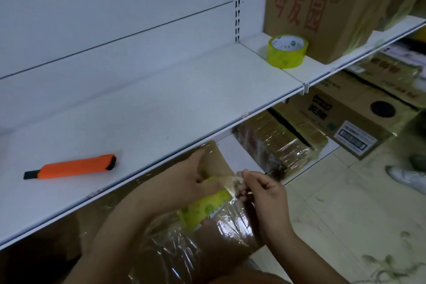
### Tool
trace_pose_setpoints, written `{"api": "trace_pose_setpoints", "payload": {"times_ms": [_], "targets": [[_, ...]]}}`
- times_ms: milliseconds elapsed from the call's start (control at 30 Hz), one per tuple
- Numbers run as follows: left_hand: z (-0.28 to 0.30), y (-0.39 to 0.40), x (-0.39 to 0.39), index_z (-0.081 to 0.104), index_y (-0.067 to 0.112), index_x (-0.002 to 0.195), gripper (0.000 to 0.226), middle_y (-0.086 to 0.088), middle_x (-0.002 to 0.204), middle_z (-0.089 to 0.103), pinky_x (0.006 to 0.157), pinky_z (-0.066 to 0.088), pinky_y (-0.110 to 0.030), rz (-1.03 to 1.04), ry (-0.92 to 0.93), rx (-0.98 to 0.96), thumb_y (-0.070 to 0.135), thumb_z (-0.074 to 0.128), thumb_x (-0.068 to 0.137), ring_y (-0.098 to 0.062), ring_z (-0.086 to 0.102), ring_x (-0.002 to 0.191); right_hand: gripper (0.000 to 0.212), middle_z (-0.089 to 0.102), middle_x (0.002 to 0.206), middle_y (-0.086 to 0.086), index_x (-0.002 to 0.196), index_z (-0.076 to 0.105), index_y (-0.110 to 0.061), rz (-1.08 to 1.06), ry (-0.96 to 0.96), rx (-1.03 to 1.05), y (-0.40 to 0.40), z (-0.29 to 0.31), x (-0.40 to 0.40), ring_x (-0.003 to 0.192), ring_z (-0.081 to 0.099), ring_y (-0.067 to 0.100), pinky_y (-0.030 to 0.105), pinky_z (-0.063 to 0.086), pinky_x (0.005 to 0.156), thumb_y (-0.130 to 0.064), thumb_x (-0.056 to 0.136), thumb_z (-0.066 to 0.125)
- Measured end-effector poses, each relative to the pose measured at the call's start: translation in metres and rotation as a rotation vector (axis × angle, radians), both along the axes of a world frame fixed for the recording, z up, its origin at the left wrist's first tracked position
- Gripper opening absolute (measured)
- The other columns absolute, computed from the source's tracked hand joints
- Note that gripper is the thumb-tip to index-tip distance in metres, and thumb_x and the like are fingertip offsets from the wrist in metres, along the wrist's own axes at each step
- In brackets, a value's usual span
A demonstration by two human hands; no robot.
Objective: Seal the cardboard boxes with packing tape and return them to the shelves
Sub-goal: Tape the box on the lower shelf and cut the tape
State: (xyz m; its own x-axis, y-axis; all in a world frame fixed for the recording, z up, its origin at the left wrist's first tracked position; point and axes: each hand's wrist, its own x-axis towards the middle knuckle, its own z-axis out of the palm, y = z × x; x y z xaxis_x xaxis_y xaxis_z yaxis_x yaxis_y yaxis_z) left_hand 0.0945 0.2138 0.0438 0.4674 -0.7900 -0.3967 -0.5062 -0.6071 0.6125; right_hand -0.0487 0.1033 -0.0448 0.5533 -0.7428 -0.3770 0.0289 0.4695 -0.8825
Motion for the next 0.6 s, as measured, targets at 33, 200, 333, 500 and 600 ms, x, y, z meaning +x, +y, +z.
{"api": "trace_pose_setpoints", "payload": {"times_ms": [33,200,333,500,600], "targets": [[-0.003,0.005,0.001,0.026,0.047,0.147,0.08,0.018,0.079,0.066,0.064,0.042,-0.008,0.001,0.041,-0.048,0.058,0.069,0.081,0.01,0.06,0.071,0.022,0.067,0.07,0.013,0.08,0.079,-0.009,-0.025,-0.005,0.023,-0.002,0.0,0.002,0.06,0.057,0.023,0.033,0.048,0.062,-0.017,0.095,0.064],[-0.035,0.034,-0.005,0.058,0.037,0.107,0.049,-0.001,0.065,0.052,0.061,0.038,-0.03,0.066,0.296,-0.354,0.072,0.069,0.074,-0.011,0.047,0.063,0.019,0.076,0.087,0.011,0.09,0.078,-0.007,-0.044,0.0,0.083,-0.006,-0.001,0.008,0.067,0.067,0.016,0.023,0.05,0.056,-0.014,0.096,0.063],[-0.05,0.052,-0.007,0.058,0.003,0.076,0.071,-0.003,0.067,0.045,0.057,0.031,-0.027,0.131,0.374,-0.503,0.074,0.064,0.078,-0.014,0.04,0.063,0.02,0.075,0.092,0.014,0.1,0.077,-0.004,-0.053,-0.033,0.141,-0.008,-0.004,0.013,0.07,0.066,0.017,0.023,0.05,0.058,-0.016,0.097,0.06],[-0.058,0.062,0.0,0.054,-0.013,0.082,0.086,-0.018,0.074,0.052,0.064,0.031,-0.042,0.337,0.531,-0.595,0.07,0.076,0.068,-0.026,0.042,0.07,0.021,0.075,0.086,0.01,0.102,0.076,-0.005,-0.045,-0.084,0.12,-0.006,-0.001,0.016,0.067,0.068,0.012,0.019,0.051,0.055,-0.017,0.098,0.059],[-0.059,0.06,0.001,0.056,-0.013,0.09,0.091,-0.026,0.087,0.057,0.075,0.036,-0.045,0.492,0.635,-0.66,0.068,0.084,0.058,-0.034,0.049,0.081,0.022,0.076,0.095,0.009,0.092,0.079,-0.014,-0.055,-0.065,0.053,-0.002,-0.003,0.018,0.079,0.069,0.014,0.02,0.051,0.058,-0.021,0.098,0.059]]}}
